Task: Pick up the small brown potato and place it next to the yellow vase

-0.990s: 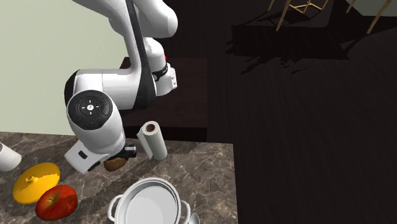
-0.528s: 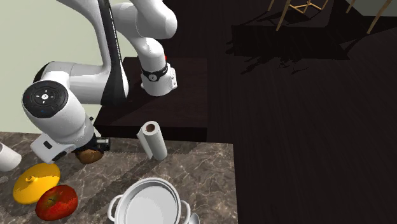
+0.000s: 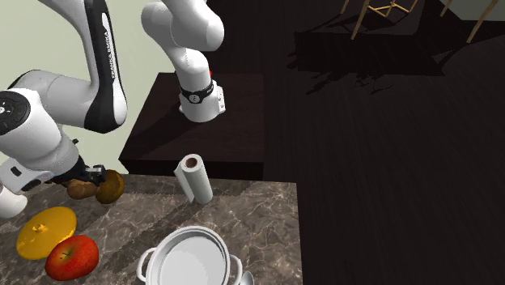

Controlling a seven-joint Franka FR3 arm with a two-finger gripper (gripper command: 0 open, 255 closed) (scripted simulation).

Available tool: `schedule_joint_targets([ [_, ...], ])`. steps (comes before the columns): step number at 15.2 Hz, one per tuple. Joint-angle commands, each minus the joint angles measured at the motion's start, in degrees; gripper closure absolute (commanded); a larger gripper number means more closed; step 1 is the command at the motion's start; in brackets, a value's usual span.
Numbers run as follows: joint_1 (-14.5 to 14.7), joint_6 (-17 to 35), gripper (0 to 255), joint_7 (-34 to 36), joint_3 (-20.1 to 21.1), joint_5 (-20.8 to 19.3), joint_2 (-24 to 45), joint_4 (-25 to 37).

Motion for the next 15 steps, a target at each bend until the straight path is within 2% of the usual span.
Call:
schedule_joint_targets([
  [1,-1.7,0.7,255,-3.0,-1.4,-0.1,0.8,1.0],
  [9,-9.0,3.7,255,-15.7,-5.8,1.7,6.0,7.3],
  [14,-14.1,4.7,255,-24.6,-7.0,5.0,10.7,13.5],
  [15,-14.2,5.3,255,-24.3,-7.1,4.8,11.4,13.5],
])
